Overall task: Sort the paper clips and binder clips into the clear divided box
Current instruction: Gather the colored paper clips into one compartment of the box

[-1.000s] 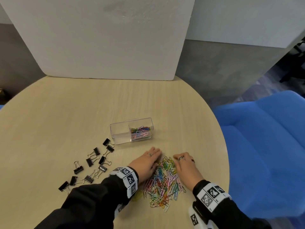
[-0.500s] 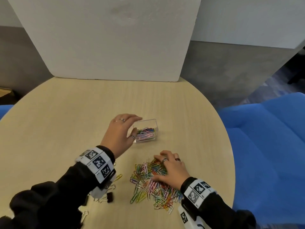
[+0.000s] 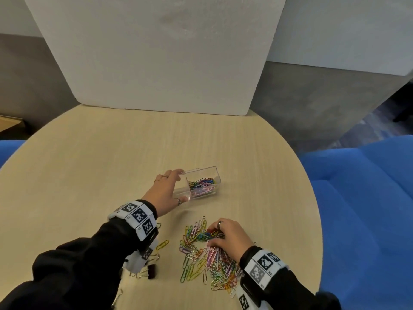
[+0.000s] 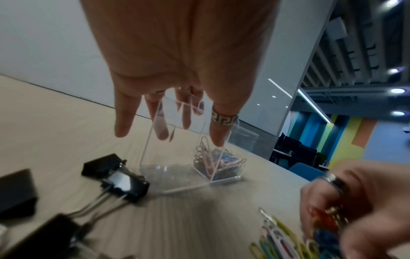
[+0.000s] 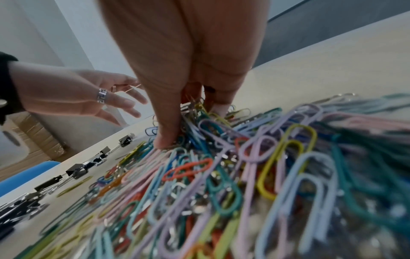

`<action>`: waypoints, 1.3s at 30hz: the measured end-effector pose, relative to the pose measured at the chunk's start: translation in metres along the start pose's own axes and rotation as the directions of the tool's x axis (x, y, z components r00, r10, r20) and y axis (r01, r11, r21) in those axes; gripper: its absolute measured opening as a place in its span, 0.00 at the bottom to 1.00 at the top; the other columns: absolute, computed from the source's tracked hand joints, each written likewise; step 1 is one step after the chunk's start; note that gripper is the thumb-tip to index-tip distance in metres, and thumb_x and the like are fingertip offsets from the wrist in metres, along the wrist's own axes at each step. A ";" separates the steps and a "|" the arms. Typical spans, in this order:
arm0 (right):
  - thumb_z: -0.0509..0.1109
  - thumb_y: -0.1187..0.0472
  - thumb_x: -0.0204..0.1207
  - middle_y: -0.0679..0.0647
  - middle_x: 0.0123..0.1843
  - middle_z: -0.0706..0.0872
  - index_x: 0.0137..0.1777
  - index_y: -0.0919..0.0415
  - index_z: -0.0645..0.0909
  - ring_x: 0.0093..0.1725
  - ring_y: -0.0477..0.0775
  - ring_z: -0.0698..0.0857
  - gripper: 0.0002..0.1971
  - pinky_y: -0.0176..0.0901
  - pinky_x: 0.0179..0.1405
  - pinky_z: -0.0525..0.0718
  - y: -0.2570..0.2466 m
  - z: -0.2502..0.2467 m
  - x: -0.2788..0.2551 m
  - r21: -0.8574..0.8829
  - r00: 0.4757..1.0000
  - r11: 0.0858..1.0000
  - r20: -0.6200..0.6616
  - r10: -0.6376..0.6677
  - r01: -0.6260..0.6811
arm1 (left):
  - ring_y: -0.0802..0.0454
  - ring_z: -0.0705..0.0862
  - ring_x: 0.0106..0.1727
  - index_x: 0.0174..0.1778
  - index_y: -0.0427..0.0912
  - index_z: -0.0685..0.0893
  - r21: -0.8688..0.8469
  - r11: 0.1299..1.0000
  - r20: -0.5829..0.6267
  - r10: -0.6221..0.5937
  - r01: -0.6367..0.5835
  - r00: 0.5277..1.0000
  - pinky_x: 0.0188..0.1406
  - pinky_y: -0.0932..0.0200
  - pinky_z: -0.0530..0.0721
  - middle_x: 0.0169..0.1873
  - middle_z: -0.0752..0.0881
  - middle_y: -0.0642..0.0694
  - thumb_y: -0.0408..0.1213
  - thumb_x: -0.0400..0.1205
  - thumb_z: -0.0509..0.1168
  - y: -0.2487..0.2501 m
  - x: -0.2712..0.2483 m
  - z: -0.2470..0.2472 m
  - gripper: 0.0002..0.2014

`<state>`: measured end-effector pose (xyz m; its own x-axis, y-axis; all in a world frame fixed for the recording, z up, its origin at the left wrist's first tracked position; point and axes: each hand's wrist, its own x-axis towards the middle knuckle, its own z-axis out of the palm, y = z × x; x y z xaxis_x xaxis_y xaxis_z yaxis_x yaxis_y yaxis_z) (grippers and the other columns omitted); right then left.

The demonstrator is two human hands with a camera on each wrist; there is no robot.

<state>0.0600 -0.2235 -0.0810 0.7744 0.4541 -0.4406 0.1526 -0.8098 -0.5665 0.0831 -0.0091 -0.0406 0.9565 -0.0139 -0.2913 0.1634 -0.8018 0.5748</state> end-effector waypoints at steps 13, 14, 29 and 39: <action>0.70 0.61 0.75 0.50 0.50 0.85 0.58 0.58 0.84 0.49 0.47 0.82 0.12 0.37 0.54 0.81 -0.036 -0.050 -0.009 0.138 0.970 0.983 -0.224 -0.090 0.123 | 0.50 0.69 0.68 0.76 0.49 0.59 0.043 0.998 -0.001 0.050 -0.050 0.999 0.64 0.53 0.76 0.68 0.70 0.51 0.38 0.78 0.66 -0.013 -0.016 0.007 0.31; 0.71 0.61 0.74 0.47 0.48 0.84 0.58 0.58 0.84 0.47 0.45 0.81 0.12 0.32 0.53 0.80 -0.042 -0.058 -0.007 0.145 0.956 0.977 -0.269 -0.114 0.157 | 0.50 0.69 0.68 0.76 0.49 0.59 0.044 0.998 -0.005 0.050 -0.049 0.999 0.64 0.52 0.76 0.68 0.70 0.50 0.38 0.78 0.66 -0.013 -0.016 0.007 0.32; 0.72 0.67 0.72 0.57 0.45 0.87 0.51 0.66 0.86 0.50 0.56 0.81 0.09 0.27 0.50 0.67 -0.054 -0.045 0.049 -0.164 0.766 0.961 -0.580 -0.275 0.222 | 0.50 0.69 0.67 0.76 0.49 0.58 0.059 0.996 -0.005 0.071 -0.070 0.997 0.64 0.55 0.74 0.68 0.69 0.50 0.39 0.79 0.66 -0.014 -0.017 0.008 0.32; 0.70 0.64 0.74 0.54 0.56 0.86 0.56 0.60 0.85 0.54 0.53 0.84 0.11 0.40 0.59 0.79 -0.052 -0.042 0.051 -0.129 0.900 0.960 -0.335 -0.279 0.249 | 0.50 0.69 0.66 0.76 0.49 0.58 0.058 0.995 0.000 0.078 -0.078 0.997 0.64 0.55 0.75 0.68 0.69 0.50 0.38 0.79 0.66 -0.015 -0.017 0.008 0.32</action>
<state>0.1174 -0.1736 -0.0449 0.8602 0.5099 -0.0049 0.4188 -0.7120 -0.5637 0.0623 -0.0011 -0.0501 0.9665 -0.0762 -0.2452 0.0741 -0.8315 0.5506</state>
